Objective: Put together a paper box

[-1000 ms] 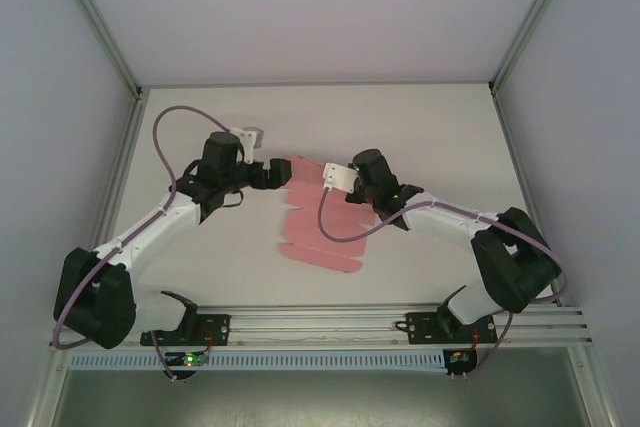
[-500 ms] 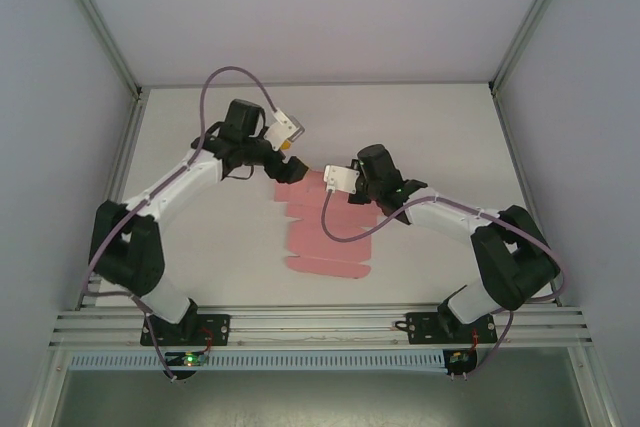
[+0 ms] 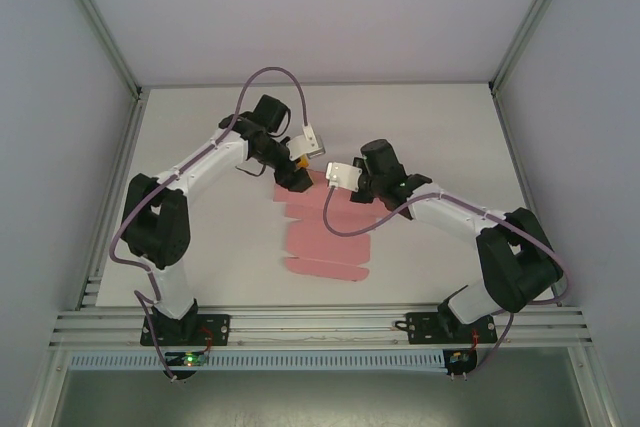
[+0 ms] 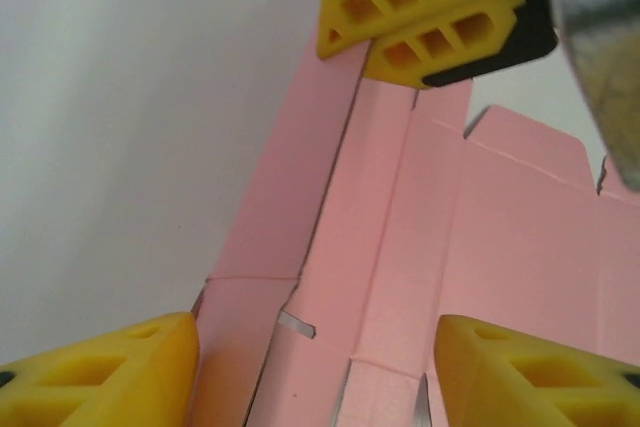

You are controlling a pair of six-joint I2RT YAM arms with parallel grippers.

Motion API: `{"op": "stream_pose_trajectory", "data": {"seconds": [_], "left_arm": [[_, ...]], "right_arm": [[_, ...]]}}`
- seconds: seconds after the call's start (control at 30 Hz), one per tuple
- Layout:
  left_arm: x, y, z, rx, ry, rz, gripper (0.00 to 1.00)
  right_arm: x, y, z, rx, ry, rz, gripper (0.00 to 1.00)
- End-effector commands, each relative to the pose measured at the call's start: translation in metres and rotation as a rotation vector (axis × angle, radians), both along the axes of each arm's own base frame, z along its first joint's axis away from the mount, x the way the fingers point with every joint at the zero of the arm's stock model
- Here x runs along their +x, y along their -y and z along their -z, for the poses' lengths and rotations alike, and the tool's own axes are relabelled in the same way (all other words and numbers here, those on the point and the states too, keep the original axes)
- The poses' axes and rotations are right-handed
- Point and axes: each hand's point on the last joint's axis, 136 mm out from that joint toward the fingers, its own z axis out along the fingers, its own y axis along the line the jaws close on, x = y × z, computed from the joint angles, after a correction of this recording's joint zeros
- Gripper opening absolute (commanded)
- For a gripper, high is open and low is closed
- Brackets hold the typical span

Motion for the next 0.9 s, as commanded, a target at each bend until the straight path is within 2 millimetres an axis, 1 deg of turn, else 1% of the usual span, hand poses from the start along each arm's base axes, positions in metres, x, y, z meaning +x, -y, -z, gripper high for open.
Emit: {"op": "stream_pose_trajectory", "data": {"seconds": [0.0, 0.07, 0.1, 0.27, 0.3, 0.47, 0.57, 0.63, 0.7, 0.77, 0.87], "left_arm": [[-0.009, 0.001, 0.001, 0.035, 0.008, 0.028, 0.56], [-0.001, 0.001, 0.004, 0.061, 0.021, -0.009, 0.42], [0.001, 0.002, 0.005, 0.069, 0.022, -0.020, 0.38], [0.008, 0.007, 0.001, 0.071, 0.051, -0.065, 0.22], [0.011, 0.008, 0.001, 0.069, 0.057, -0.078, 0.21], [0.034, 0.013, 0.003, 0.076, 0.100, -0.235, 0.01], [0.043, 0.019, 0.005, 0.053, 0.103, -0.341, 0.00], [0.044, 0.021, 0.006, 0.031, 0.105, -0.381, 0.00], [0.047, 0.020, 0.008, 0.011, 0.111, -0.431, 0.00], [0.053, 0.017, 0.007, -0.016, 0.102, -0.523, 0.00], [0.059, 0.018, 0.006, -0.075, 0.060, -0.643, 0.00]], "right_arm": [[0.002, -0.003, -0.007, 0.036, -0.021, 0.005, 0.00], [0.003, -0.003, -0.009, 0.041, -0.021, 0.009, 0.00], [0.003, -0.002, -0.008, 0.040, -0.026, 0.012, 0.00], [0.007, 0.001, -0.005, 0.033, -0.031, 0.048, 0.00], [0.008, 0.001, -0.005, 0.034, -0.032, 0.057, 0.00], [0.011, 0.001, -0.009, 0.067, -0.041, 0.099, 0.00], [0.016, 0.000, -0.016, 0.105, -0.035, 0.135, 0.00], [0.018, 0.000, -0.020, 0.127, -0.029, 0.147, 0.00], [0.021, 0.000, -0.024, 0.149, -0.026, 0.172, 0.00], [0.024, 0.000, -0.029, 0.183, -0.033, 0.210, 0.00], [0.024, -0.006, -0.036, 0.246, -0.058, 0.251, 0.00]]}}
